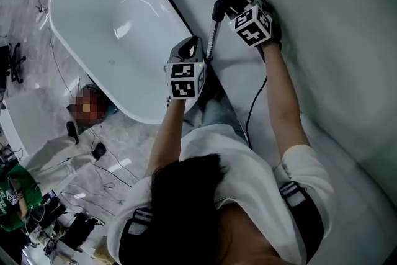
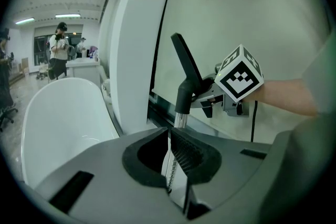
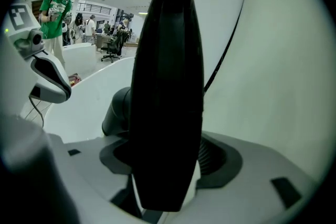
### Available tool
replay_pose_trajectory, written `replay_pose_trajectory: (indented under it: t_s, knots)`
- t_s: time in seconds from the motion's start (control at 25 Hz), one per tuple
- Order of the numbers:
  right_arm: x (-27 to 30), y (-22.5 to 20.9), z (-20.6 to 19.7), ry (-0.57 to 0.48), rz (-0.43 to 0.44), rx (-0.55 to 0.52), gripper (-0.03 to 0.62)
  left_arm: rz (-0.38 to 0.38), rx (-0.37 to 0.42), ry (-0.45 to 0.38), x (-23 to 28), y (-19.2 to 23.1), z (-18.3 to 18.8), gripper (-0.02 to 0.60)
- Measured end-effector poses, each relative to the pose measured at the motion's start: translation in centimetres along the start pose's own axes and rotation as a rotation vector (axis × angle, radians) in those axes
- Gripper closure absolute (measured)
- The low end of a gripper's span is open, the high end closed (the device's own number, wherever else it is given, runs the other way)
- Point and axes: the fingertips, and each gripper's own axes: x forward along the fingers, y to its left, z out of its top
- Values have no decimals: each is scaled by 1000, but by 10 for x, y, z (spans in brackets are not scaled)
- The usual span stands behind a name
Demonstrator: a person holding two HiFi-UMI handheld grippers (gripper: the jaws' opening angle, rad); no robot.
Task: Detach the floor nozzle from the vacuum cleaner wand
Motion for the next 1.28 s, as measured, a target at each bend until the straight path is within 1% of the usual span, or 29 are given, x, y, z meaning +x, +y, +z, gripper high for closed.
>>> replay_pose_trajectory:
  t_s: [0.16,0.28,0.36,0.4,0.48,0.56,0.64,0.72,0.84,0.92,1.0,1.08,1.16,1.28]
  knots:
    - [-3,-2,-7,-15,-41,-36,299,-5,2,5,-1,-12,-6,575]
    - [10,-2,-4,-22,-38,-1,302,-9,30,18,6,-4,-6,575]
    - [26,-3,9,-21,-26,14,354,-11,60,28,17,12,-1,575]
    - [34,-4,17,-20,-21,19,385,-12,61,32,21,21,4,575]
    - [45,-8,32,-13,-17,25,387,-19,36,41,27,36,14,575]
    - [45,-7,37,1,-17,29,388,-36,18,57,26,39,15,573]
    - [34,-1,28,1,-26,35,388,-60,23,77,24,26,2,549]
    - [28,1,17,-19,-37,42,388,-84,47,94,32,13,-10,506]
    - [26,1,12,-40,-42,55,389,-113,85,119,48,5,-18,457]
    - [15,5,1,-40,-49,64,389,-142,97,135,51,-9,-27,427]
    - [8,6,-3,-44,-59,68,388,-172,129,142,57,-19,-32,346]
    - [8,8,-2,-49,-60,70,388,-199,164,148,65,-21,-32,341]
    - [8,9,0,-47,-56,70,388,-222,172,150,74,-25,-32,339]
    - [1,8,-3,-54,-55,67,388,-222,179,138,88,-34,-33,339]
